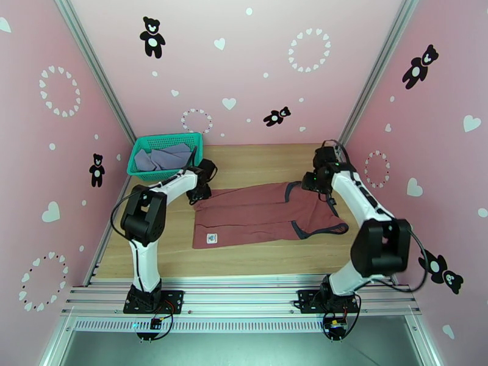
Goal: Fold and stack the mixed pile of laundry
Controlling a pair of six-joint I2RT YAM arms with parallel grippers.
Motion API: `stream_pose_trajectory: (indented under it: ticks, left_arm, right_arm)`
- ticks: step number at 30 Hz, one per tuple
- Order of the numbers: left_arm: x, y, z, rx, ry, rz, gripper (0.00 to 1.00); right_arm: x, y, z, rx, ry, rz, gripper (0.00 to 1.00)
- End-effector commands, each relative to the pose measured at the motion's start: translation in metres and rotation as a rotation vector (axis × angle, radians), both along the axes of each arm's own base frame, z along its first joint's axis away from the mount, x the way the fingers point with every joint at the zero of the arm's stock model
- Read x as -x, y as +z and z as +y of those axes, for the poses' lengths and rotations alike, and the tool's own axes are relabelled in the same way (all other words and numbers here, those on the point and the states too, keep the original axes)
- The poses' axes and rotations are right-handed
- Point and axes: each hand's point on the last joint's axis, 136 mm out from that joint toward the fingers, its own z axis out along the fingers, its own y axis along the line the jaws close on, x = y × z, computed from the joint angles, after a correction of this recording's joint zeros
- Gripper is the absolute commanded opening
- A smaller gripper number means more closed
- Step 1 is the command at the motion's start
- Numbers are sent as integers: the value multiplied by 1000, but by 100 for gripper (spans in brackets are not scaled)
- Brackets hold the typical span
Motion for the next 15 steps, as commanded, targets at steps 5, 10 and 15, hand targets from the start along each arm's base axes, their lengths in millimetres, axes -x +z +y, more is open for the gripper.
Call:
stream_pose_trajectory:
  ticks: [5,10,15]
  left_arm:
    - [-29,14,-35,110,-117,-36,39]
    - [-38,-35,-44,117,-130,37,38]
    - [-26,-78,-44,120,-118,110,38]
  right_arm:
    - [59,-92,-12,-15,-134,238,49]
    - [68,-132,-32,-1,-220,326,49]
    - [68,-145,-42,0,-260,343,49]
